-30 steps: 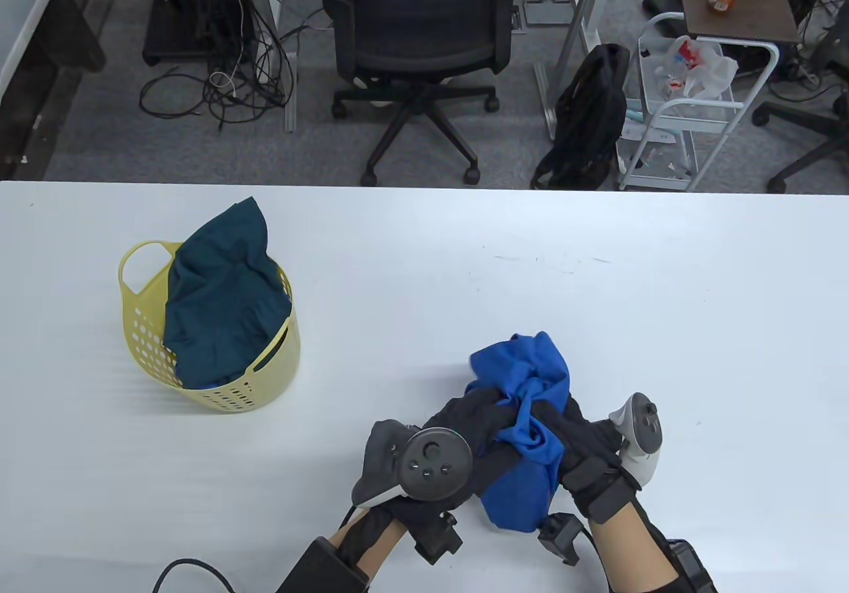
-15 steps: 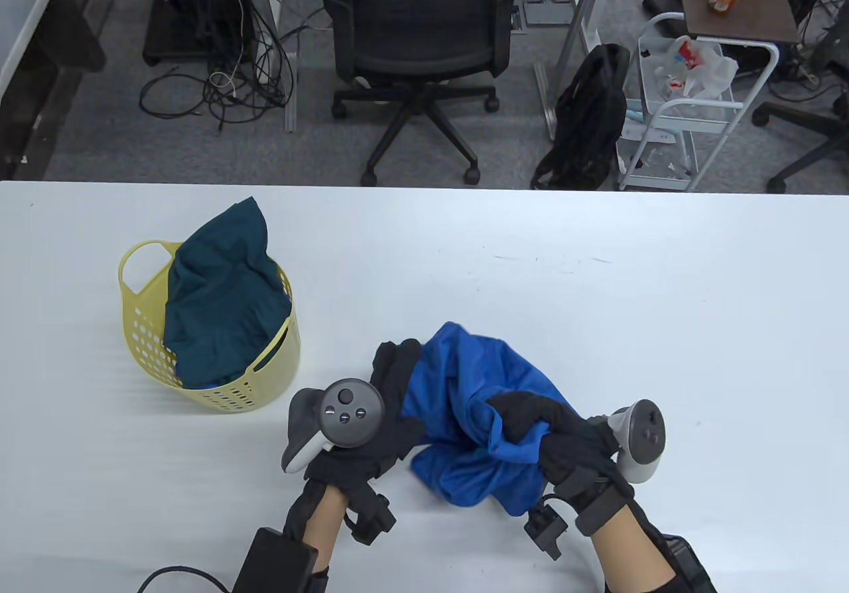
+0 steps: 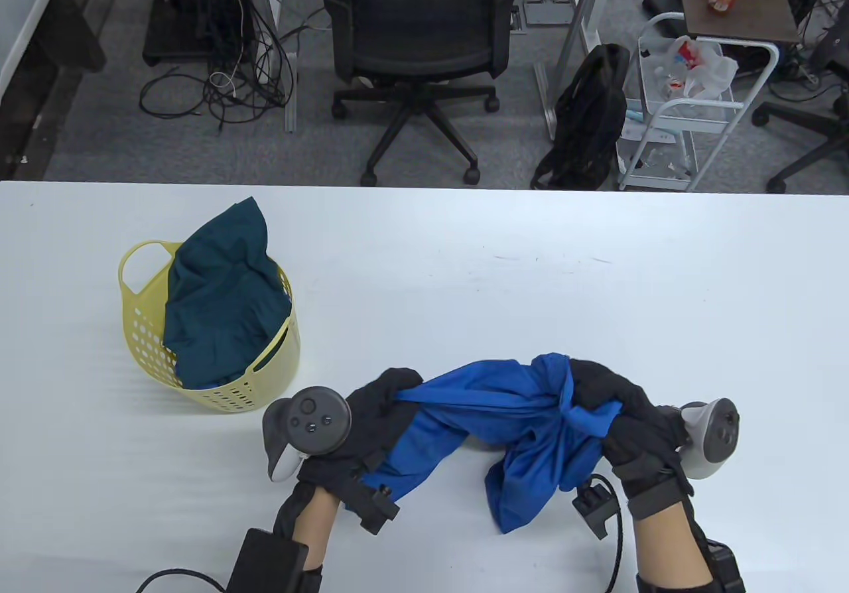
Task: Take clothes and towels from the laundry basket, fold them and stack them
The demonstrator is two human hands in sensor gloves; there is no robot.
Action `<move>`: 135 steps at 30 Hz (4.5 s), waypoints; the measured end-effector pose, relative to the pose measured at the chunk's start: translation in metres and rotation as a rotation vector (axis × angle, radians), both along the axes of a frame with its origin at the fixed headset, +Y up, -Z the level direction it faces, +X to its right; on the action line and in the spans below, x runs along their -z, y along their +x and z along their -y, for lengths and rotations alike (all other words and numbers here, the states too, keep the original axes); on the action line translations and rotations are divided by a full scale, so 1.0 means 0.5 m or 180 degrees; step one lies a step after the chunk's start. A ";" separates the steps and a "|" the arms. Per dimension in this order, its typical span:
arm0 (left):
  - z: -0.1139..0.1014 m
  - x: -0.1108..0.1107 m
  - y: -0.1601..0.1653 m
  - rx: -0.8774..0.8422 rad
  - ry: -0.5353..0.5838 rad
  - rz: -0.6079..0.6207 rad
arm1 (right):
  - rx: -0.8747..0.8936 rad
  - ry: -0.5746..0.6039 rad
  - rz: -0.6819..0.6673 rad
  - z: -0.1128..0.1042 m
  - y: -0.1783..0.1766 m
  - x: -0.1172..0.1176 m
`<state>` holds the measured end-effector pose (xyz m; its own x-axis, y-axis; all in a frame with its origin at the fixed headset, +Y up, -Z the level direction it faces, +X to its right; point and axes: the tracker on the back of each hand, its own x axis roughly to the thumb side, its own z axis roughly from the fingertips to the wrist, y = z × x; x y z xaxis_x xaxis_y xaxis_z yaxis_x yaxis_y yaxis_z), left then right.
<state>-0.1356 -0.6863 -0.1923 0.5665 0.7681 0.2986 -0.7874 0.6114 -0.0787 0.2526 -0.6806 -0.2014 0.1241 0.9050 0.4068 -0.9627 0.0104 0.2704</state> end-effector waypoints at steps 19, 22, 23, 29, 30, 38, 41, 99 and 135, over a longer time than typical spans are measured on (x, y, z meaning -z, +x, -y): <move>-0.023 -0.008 0.044 0.1136 -0.0614 0.0783 | -0.1022 0.0465 -0.0656 -0.055 -0.042 -0.021; 0.013 -0.006 0.095 0.1163 -0.0396 0.0934 | -0.0762 0.0672 -0.1197 -0.069 -0.074 -0.034; 0.024 -0.004 0.109 0.1503 -0.0467 0.1078 | -0.0671 0.0708 -0.1306 -0.072 -0.080 -0.038; 0.122 0.017 0.149 0.2457 -0.1039 0.1250 | -0.0468 0.0909 -0.1550 -0.088 -0.079 -0.052; 0.126 0.021 0.143 0.2325 -0.1029 0.1159 | -0.0566 0.0898 -0.1435 -0.087 -0.071 -0.050; -0.053 -0.040 0.023 0.1259 0.1031 -0.0724 | -0.1408 0.0673 0.0952 -0.090 0.007 -0.054; -0.071 -0.045 0.041 0.1847 0.0426 0.0774 | -0.1945 0.0649 0.1581 -0.089 0.032 -0.054; -0.027 -0.031 0.076 0.1329 0.0557 0.0585 | -0.1224 -0.0180 -0.1296 0.001 -0.150 -0.031; -0.073 -0.049 0.060 0.0509 0.0203 -0.0287 | -0.2309 0.0656 0.0341 -0.011 -0.154 -0.048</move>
<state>-0.1056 -0.6498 -0.1678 0.7064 0.6473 0.2864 -0.6820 0.7307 0.0307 0.1754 -0.6751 -0.1774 -0.5225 0.6492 0.5527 -0.7302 -0.6754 0.1031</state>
